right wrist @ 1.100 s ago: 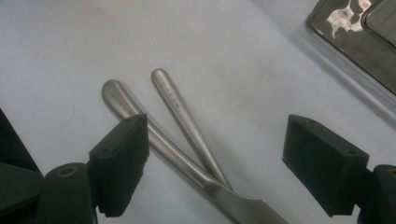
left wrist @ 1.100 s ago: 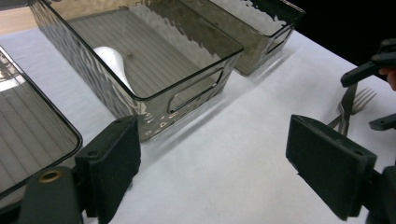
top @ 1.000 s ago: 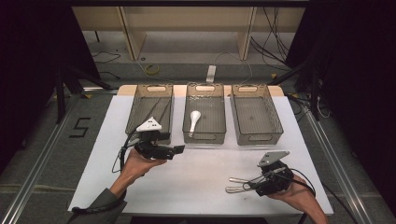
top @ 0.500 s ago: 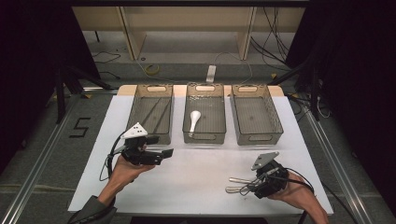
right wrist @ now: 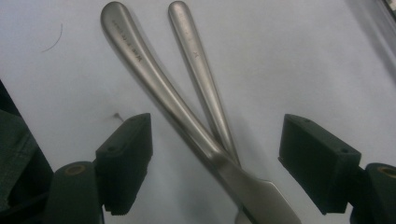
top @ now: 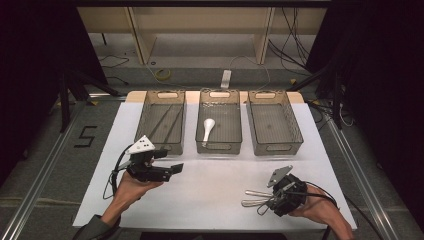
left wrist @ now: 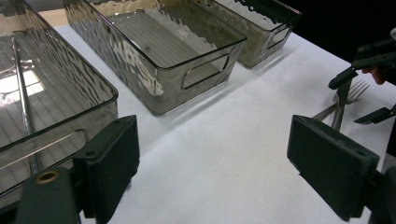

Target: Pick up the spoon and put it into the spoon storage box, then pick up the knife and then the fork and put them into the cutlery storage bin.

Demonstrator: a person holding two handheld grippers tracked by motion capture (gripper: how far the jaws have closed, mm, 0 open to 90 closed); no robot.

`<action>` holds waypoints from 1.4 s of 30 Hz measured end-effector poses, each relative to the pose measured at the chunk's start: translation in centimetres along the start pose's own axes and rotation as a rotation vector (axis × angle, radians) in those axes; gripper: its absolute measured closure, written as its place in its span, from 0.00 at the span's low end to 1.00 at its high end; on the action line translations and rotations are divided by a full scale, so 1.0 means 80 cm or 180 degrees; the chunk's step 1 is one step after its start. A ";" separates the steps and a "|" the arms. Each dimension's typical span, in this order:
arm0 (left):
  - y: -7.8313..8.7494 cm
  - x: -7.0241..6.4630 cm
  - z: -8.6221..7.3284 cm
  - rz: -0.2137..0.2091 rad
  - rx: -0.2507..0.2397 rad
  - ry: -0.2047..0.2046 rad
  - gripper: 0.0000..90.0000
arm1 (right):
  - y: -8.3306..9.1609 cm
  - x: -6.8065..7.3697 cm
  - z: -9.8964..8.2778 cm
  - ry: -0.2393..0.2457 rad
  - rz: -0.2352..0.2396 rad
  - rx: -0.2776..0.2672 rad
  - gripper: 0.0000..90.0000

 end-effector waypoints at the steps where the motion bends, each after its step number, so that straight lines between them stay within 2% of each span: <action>1: 0.001 0.000 0.000 0.0003 0.0003 0.0001 0.18 | 0.000 0.000 -0.001 0.0019 0.0005 0.0022 0.30; 7: 0.004 -0.005 -0.002 0.0013 -0.0040 -0.0044 0.18 | -0.001 -0.002 -0.004 0.0058 -0.0021 0.0064 0.30; 11: 0.006 -0.007 -0.003 0.0015 -0.0053 -0.0070 0.18 | -0.003 -0.002 -0.005 0.0022 -0.0013 0.0091 0.31; 14: 0.007 -0.008 -0.004 0.0013 -0.0046 -0.0074 0.18 | -0.006 0.000 -0.004 0.0096 0.0008 0.0119 0.32; 26: 0.008 -0.013 -0.005 0.0004 -0.0050 -0.0120 0.18 | -0.013 0.001 -0.003 0.0123 0.0032 0.0162 0.36; 29: 0.009 -0.014 -0.006 0.0021 -0.0046 -0.0124 0.18 | -0.016 0.000 -0.001 0.0177 0.0019 0.0203 0.37; 38: 0.012 -0.016 -0.009 0.0051 -0.0026 -0.0208 0.18 | -0.017 0.002 0.007 0.0247 -0.0028 0.0243 0.45; 42: 0.011 -0.016 -0.008 0.0044 -0.0030 -0.0204 0.18 | -0.017 0.000 0.008 0.0244 0.0046 0.0282 0.47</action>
Point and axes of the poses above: each handheld gripper's, and its own axes: y roughly backward along the jaws, z roughly out of its top, x roughly to its left, the point moved 2 cm from there along -y, roughly forward along the jaws, and after that the axes turned 9 degrees about -y, right-handed, at the moved point
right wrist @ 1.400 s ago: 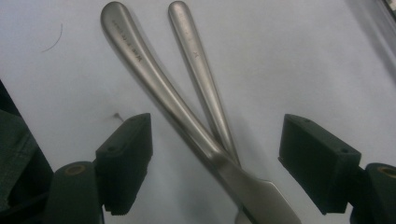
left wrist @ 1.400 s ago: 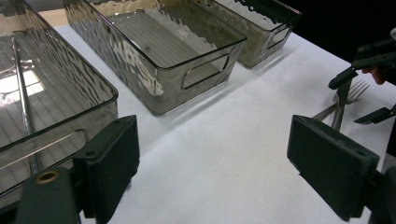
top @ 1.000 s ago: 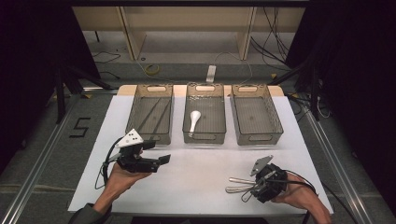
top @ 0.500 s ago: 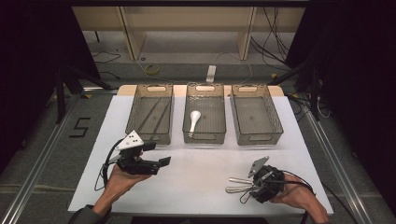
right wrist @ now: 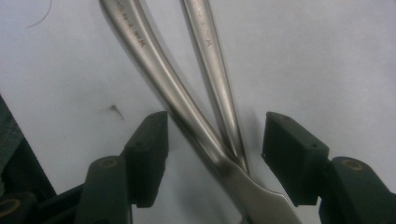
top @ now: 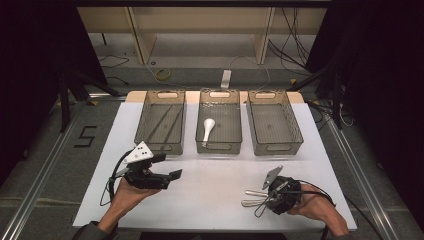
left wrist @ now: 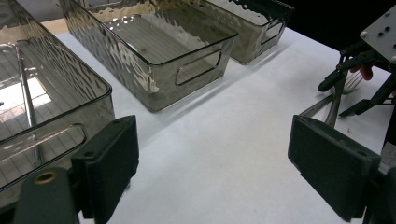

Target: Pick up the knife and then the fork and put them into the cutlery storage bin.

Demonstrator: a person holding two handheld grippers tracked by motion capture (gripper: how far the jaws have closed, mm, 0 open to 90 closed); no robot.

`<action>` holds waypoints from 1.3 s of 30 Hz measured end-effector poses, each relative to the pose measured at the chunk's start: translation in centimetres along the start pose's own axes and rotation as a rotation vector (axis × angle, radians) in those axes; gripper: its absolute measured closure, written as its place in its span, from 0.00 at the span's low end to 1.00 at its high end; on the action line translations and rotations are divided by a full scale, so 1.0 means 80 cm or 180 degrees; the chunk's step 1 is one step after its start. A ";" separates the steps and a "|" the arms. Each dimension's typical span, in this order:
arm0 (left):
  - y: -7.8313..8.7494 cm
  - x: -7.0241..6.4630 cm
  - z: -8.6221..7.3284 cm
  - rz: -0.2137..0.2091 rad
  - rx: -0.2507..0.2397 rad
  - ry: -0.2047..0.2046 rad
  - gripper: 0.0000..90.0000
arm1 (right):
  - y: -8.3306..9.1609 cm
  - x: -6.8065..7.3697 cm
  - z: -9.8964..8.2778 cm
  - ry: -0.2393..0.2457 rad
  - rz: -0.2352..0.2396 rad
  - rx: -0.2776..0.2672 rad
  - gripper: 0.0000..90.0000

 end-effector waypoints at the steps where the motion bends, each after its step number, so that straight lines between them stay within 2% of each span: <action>1: -0.001 0.000 0.000 0.0001 0.0003 -0.0009 0.18 | 0.000 0.000 0.000 -0.0003 0.0023 0.0001 0.48; 8: -0.003 -0.002 0.000 -0.0004 0.0023 -0.0037 0.18 | 0.000 -0.005 0.001 -0.0074 0.0132 0.0086 0.55; 17: -0.002 -0.002 -0.001 -0.0008 0.0032 -0.0056 0.18 | -0.001 -0.007 0.004 -0.0070 0.0230 0.0167 0.61; 29: -0.004 -0.004 -0.001 -0.0031 0.0054 -0.0092 0.18 | 0.001 -0.008 0.003 0.0064 0.0217 0.0161 0.75; 37: -0.005 -0.006 -0.001 -0.0038 0.0073 -0.0103 0.18 | 0.001 -0.006 0.004 0.0228 0.0189 0.0155 0.79; 39: -0.005 -0.006 -0.001 -0.0040 0.0075 -0.0105 0.18 | 0.002 -0.006 0.004 0.0311 0.0178 0.0178 0.80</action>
Point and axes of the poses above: each handheld gripper's, and its own axes: y roughly backward along the jaws, z roughly out of its top, x roughly to its left, the point moved 2 cm from there along -y, roughly forward along the jaws, and after that the axes turned 9 degrees about -y, right-handed, at the moved point
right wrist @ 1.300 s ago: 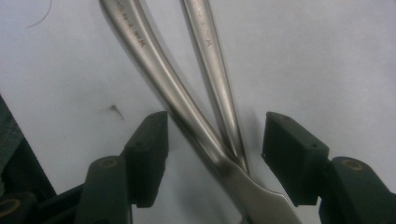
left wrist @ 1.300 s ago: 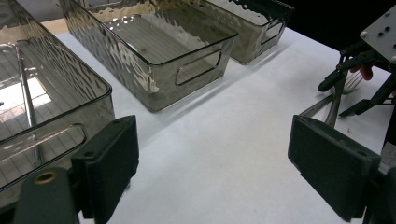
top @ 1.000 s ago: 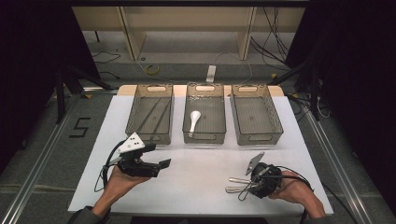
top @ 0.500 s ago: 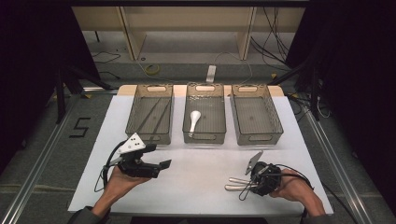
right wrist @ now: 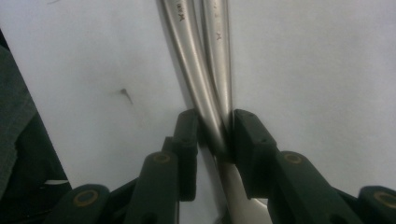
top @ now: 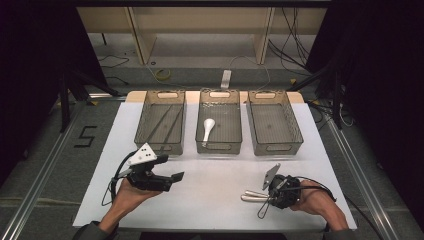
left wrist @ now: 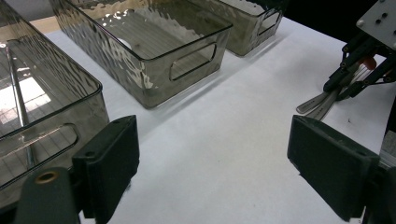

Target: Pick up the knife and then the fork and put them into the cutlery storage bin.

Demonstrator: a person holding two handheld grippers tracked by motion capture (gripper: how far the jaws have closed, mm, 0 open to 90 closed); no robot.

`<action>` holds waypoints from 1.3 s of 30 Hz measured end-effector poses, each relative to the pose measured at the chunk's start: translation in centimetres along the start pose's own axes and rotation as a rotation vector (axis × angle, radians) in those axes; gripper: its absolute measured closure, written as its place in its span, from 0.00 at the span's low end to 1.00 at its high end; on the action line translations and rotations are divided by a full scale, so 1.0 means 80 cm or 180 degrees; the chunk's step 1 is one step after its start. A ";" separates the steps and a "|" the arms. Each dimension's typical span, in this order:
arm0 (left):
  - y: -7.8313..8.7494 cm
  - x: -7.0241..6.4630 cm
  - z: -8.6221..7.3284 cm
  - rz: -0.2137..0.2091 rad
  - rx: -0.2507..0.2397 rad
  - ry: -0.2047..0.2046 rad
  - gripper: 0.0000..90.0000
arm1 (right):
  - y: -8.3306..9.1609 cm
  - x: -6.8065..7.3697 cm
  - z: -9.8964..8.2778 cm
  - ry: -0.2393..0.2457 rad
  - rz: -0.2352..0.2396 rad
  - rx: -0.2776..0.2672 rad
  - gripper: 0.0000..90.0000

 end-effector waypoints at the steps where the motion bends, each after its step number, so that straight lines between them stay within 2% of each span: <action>1: 0.000 0.000 0.000 -0.0002 0.0002 -0.0001 0.18 | 0.000 0.002 0.000 -0.0010 -0.0004 -0.0011 0.81; 8: -0.001 -0.002 0.000 -0.0027 0.0011 -0.0005 0.18 | 0.000 0.002 0.002 0.0206 -0.0069 -0.0011 0.85; 12: -0.002 -0.002 0.000 -0.0032 0.0015 -0.0003 0.18 | 0.001 0.002 0.003 0.0255 -0.0108 -0.0011 0.89; 20: -0.001 -0.002 0.000 -0.0027 0.0009 -0.0004 0.18 | 0.002 0.003 0.003 0.0334 -0.0131 -0.0004 0.90; 27: 0.000 -0.001 0.000 -0.0041 0.0008 0.0005 0.18 | 0.007 0.006 0.004 0.0330 -0.0210 -0.0014 0.90; 29: 0.001 0.000 0.000 -0.0036 0.0002 0.0003 0.18 | 0.008 0.005 0.004 0.0344 -0.0224 -0.0070 0.90; 31: 0.000 0.000 0.000 -0.0030 -0.0007 0.0016 0.18 | 0.011 0.006 0.004 0.0302 -0.0240 -0.0043 0.90; 32: 0.000 0.000 0.000 -0.0030 -0.0004 0.0016 0.18 | 0.011 0.005 0.004 0.0340 -0.0250 -0.0066 0.90; 39: 0.002 0.000 0.000 -0.0026 -0.0041 0.0030 0.18 | 0.016 0.003 0.006 0.0300 -0.0314 -0.0207 0.90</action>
Point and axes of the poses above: each handheld gripper's, and its own axes: y roughly backward along the jaws, z roughly out of its top, x roughly to its left, the point moved 2 cm from there along -y, roughly forward along the jaws, and after that the axes turned 9 degrees about -y, right-handed, at the moved point
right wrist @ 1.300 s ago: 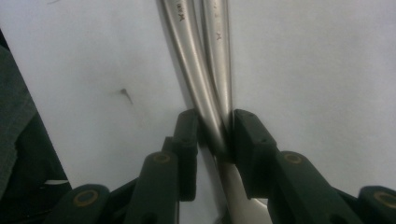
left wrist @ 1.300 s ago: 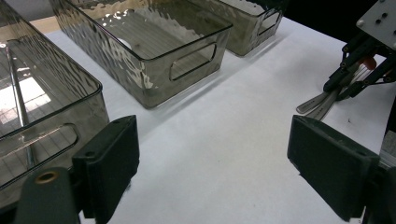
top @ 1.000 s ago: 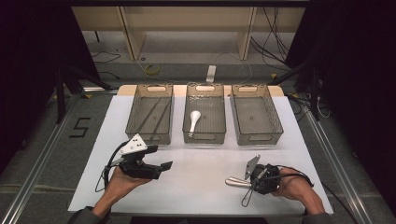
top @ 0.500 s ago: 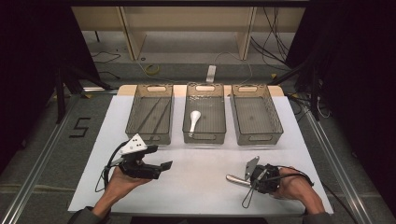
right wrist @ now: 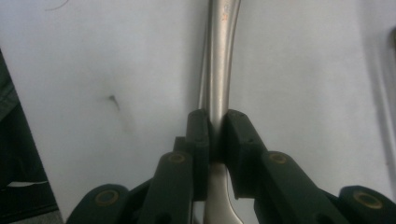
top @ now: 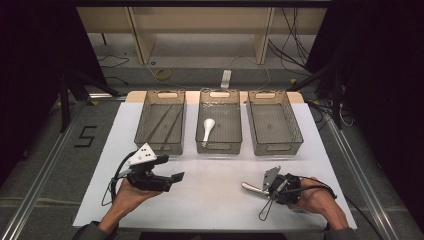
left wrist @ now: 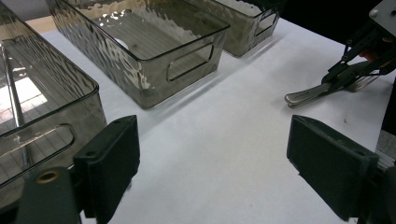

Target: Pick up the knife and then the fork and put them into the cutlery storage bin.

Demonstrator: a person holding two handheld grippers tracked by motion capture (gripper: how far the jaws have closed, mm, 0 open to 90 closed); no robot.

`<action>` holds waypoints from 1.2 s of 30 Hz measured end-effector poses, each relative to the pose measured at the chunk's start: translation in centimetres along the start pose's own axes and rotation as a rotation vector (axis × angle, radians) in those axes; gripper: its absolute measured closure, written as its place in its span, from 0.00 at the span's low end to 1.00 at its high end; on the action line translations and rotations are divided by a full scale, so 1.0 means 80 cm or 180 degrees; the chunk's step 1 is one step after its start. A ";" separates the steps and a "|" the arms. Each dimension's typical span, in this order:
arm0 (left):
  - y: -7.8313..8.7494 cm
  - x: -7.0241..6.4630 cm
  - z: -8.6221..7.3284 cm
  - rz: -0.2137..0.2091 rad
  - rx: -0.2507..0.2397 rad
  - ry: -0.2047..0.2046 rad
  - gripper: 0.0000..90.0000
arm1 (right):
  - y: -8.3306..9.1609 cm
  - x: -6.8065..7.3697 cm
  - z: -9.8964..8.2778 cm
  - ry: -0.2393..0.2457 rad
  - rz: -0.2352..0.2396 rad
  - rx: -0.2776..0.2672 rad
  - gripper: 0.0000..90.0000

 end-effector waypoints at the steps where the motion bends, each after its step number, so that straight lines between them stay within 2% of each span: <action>1: 0.001 0.000 0.000 -0.0002 -0.0003 -0.0001 0.18 | 0.002 -0.001 0.000 -0.0051 -0.0021 -0.0034 0.90; 12: 0.005 0.003 0.001 0.0049 -0.0108 0.0021 0.18 | 0.019 -0.027 0.007 -0.0392 -0.0151 -0.0322 0.90; 19: 0.009 0.006 0.001 0.0101 -0.0172 0.0023 0.18 | 0.033 -0.056 0.018 -0.0766 -0.0208 -0.0507 0.90; 22: 0.012 0.008 0.001 0.0127 -0.0220 0.0061 0.18 | 0.041 -0.069 0.022 -0.0945 -0.0219 -0.0597 0.90; 29: 0.020 0.012 -0.001 0.0162 -0.0331 0.0148 0.18 | 0.055 -0.101 0.034 -0.1154 -0.0304 -0.0647 0.90; 36: 0.024 0.014 -0.002 0.0184 -0.0396 0.0169 0.18 | 0.062 -0.124 0.048 -0.1256 -0.0298 -0.0700 0.90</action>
Point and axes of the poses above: each handheld gripper's, and its own axes: y roughly backward along the jaws, z roughly out of its top, x roughly to its left, the point moved 2 cm from there along -y, roughly forward along the jaws, and after that the axes turned 9 degrees about -y, right-handed, at the moved point
